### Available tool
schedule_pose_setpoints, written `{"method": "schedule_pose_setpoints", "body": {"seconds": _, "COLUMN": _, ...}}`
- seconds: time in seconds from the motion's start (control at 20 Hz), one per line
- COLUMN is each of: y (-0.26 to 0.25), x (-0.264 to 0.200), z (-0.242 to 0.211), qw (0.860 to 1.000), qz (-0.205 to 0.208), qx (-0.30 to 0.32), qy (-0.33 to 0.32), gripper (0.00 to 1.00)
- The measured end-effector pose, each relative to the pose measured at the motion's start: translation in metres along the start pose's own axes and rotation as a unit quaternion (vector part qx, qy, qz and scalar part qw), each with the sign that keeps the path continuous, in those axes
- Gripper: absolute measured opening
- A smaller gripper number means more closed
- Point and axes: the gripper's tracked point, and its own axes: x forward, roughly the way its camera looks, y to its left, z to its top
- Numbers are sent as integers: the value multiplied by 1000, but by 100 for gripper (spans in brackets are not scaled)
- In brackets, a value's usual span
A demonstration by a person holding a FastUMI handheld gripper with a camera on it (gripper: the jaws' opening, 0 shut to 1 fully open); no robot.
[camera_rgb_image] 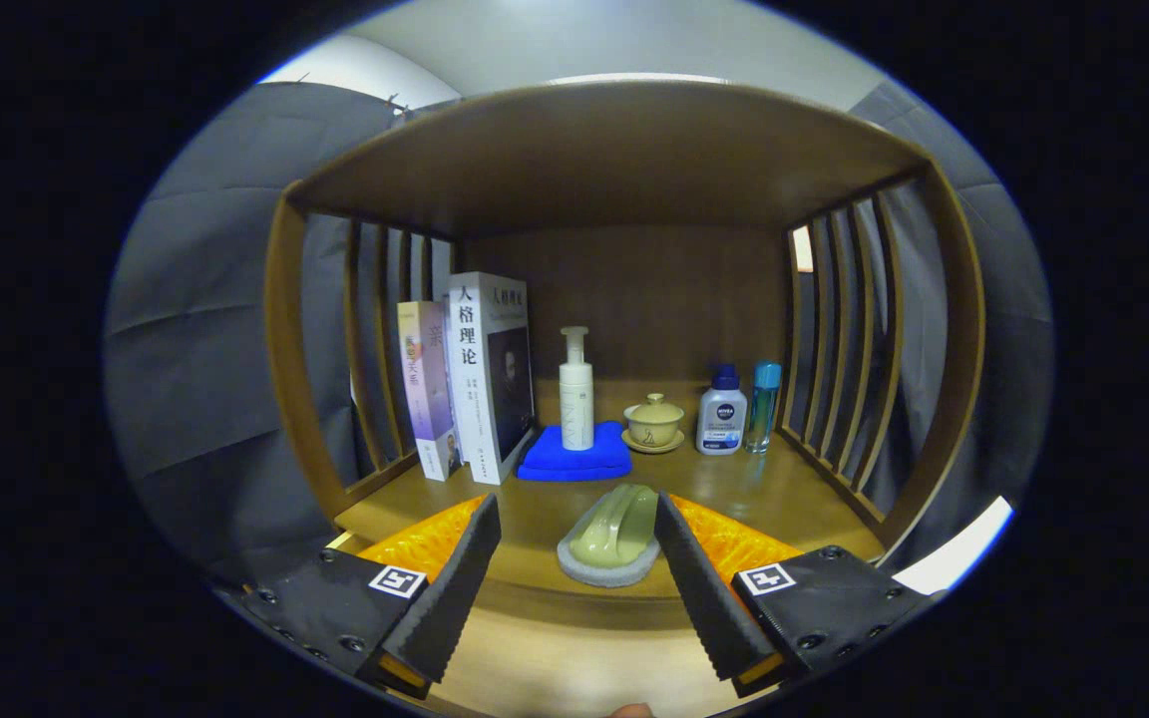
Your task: Pull open the drawer, take out the items inside it, and place them on the countertop above the cabinet.
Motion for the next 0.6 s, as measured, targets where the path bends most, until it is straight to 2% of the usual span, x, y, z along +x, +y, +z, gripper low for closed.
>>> {"method": "schedule_pose_setpoints", "body": {"seconds": 0.15, "y": 0, "x": -27, "z": -5, "qw": 1000, "qz": -11, "qx": -21, "qy": -12, "gripper": 98}}
{"method": "schedule_pose_setpoints", "body": {"seconds": 0.6, "y": 18, "x": -103, "z": -41, "qw": 998, "qz": -16, "qx": -23, "qy": -51, "gripper": 98}}
